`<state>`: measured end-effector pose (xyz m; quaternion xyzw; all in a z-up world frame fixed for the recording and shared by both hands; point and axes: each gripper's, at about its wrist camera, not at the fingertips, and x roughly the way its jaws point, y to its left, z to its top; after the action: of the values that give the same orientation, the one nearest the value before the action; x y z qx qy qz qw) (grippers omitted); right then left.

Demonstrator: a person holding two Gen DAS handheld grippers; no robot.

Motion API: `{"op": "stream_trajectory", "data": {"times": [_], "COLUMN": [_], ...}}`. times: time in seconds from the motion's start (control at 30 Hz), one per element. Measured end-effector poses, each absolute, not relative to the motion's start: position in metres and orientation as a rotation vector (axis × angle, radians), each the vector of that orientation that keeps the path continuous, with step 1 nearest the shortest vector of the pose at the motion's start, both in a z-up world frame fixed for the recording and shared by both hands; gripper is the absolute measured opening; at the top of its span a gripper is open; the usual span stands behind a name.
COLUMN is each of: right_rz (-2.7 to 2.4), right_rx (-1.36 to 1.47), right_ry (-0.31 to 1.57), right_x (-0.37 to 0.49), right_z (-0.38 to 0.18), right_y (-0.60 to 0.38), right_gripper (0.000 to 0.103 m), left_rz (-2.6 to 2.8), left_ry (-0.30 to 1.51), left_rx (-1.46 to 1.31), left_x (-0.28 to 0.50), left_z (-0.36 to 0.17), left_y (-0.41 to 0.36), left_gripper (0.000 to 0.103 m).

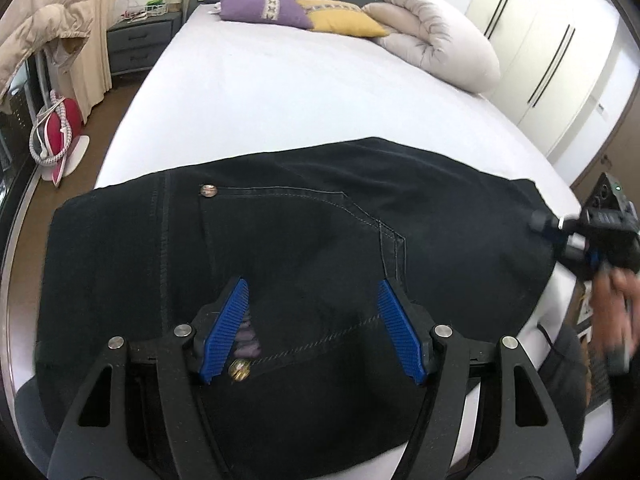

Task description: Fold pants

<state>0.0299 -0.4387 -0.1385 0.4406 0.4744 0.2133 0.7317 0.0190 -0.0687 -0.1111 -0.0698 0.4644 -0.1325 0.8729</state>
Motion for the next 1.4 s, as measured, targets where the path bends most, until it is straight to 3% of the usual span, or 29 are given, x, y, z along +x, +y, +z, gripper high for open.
{"op": "stream_trajectory", "data": {"times": [0.1, 0.13, 0.27, 0.57, 0.7, 0.77, 0.87, 0.9, 0.97, 1.07, 1.3, 1.4], "right_rz": [0.587, 0.599, 0.521, -0.048, -0.002, 0.149, 0.312, 0.319, 0.297, 0.21, -0.187, -0.3], "right_rx": [0.912, 0.886, 0.929, 1.125, 1.095, 1.083, 1.069, 1.08, 1.118, 1.177, 1.243, 1.273], "right_ry": [1.184, 1.215, 1.197, 0.88, 0.85, 0.895, 0.964, 0.977, 0.972, 0.898, 0.663, 0.564], "right_x": [0.042, 0.052, 0.082, 0.05, 0.046, 0.055, 0.07, 0.074, 0.076, 0.059, -0.009, -0.044], "right_z": [-0.167, -0.173, -0.181, -0.174, -0.145, -0.143, -0.154, -0.164, -0.178, -0.186, -0.175, -0.162], "right_y": [-0.357, -0.344, -0.353, -0.577, -0.559, -0.521, -0.466, -0.455, -0.47, -0.517, -0.672, -0.7], "right_gripper": [0.008, 0.003, 0.0, 0.001, 0.014, 0.031, 0.031, 0.031, 0.015, 0.002, 0.0, 0.019], "left_rz": [-0.27, -0.276, -0.255, -0.237, -0.273, -0.297, -0.345, -0.342, -0.332, -0.313, -0.309, -0.307], "left_ry": [0.998, 0.985, 0.963, 0.938, 0.928, 0.935, 0.98, 1.006, 1.063, 1.098, 1.083, 1.076], "left_rx": [-0.161, -0.146, -0.147, -0.182, -0.183, -0.146, -0.069, -0.043, -0.023, -0.03, -0.009, -0.013], "left_x": [0.022, 0.018, 0.005, -0.001, 0.019, 0.035, 0.057, 0.063, 0.068, 0.066, 0.066, 0.065], "left_z": [-0.125, -0.125, -0.132, -0.103, -0.08, -0.076, -0.085, -0.091, -0.107, -0.127, -0.13, -0.129], "left_y": [-0.061, -0.059, -0.04, -0.03, -0.049, -0.071, -0.11, -0.12, -0.129, -0.124, -0.131, -0.128], "left_gripper": [0.066, 0.066, 0.066, 0.066, 0.066, 0.066, 0.066, 0.066, 0.066, 0.066, 0.067, 0.067]}}
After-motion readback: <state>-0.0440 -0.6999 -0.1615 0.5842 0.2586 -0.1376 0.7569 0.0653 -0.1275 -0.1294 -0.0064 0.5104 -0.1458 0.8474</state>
